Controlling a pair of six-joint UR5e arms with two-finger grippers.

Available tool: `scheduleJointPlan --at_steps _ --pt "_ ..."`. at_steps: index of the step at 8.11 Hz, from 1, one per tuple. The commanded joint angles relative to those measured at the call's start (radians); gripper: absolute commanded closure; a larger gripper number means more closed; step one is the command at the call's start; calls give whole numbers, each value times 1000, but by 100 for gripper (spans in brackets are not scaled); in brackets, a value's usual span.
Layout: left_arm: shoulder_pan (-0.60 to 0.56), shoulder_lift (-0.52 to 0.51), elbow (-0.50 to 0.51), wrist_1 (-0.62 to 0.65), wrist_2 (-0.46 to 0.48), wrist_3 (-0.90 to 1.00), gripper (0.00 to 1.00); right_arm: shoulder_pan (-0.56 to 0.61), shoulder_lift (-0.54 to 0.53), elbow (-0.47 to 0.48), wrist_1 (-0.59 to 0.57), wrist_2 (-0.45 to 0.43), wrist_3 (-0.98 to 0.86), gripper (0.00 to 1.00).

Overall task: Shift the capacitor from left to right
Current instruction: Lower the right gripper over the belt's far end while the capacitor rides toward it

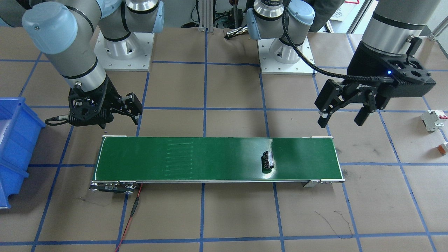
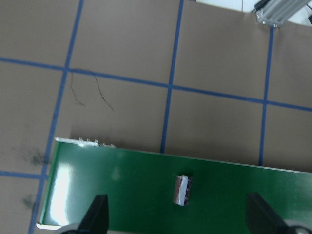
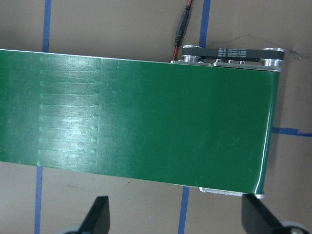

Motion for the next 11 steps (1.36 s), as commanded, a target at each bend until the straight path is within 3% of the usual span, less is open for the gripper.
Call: scheduleJointPlan --at_steps 1,2,5,9,11 --pt "0 32 -11 -223 -60 -34 0 0 44 16 -32 30 7 5" --pt "-2 34 -23 -222 37 -9 0 0 55 18 -42 30 9 5" --pt "-2 57 -55 -234 128 -1 0 0 79 20 -46 31 10 5" --pt "-2 63 -50 -280 142 -1 0 0 118 20 -81 140 10 5" --pt "-2 63 -50 -280 156 5 0 0 134 20 -98 153 9 5"
